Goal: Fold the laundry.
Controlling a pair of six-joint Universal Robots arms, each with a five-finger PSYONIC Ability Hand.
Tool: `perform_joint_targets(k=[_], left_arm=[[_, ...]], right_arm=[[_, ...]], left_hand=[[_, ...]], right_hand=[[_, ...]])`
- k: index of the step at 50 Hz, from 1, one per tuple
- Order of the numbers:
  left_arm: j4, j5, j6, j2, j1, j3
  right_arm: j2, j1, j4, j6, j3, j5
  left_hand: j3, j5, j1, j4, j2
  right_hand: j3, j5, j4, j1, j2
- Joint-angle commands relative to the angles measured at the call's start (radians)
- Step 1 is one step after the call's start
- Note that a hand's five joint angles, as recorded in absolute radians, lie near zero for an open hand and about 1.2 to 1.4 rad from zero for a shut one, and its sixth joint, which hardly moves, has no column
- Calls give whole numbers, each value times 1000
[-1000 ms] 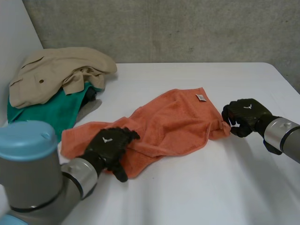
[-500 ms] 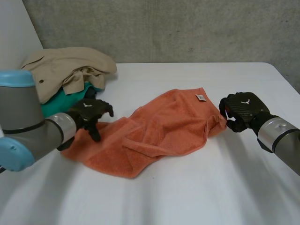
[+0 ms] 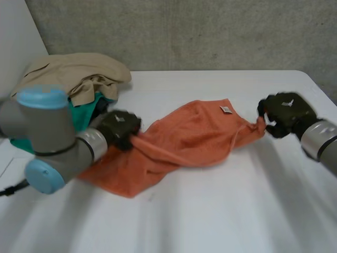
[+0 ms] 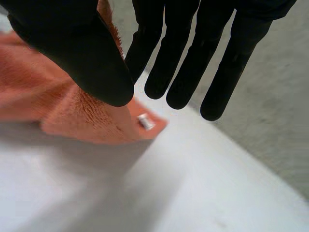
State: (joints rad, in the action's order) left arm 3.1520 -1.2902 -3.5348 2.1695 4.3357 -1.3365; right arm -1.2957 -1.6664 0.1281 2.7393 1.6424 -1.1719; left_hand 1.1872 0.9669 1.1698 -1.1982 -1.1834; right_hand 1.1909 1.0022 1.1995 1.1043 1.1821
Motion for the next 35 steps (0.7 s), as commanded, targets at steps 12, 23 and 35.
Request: perform_joint_targets(k=[12, 23, 35], left_arm=[[-275, 15, 21, -536, 47, -16], [-343, -35, -87, -281, 27, -37], [-296, -93, -56, -364, -15, -18]], right_arm=[[-287, 48, -482, -286, -334, -140], [-93, -85, -497, -382, -274, -178], [32, -136, -274, 30, -194, -152]], left_hand=[[209, 255, 226, -198, -213], [209, 255, 226, -198, -213], [209, 255, 226, -198, -213]], right_hand=[[205, 219, 197, 292, 214], [-139, -125, -148, -53, -130], [-958, -943, -966, -871, -949]])
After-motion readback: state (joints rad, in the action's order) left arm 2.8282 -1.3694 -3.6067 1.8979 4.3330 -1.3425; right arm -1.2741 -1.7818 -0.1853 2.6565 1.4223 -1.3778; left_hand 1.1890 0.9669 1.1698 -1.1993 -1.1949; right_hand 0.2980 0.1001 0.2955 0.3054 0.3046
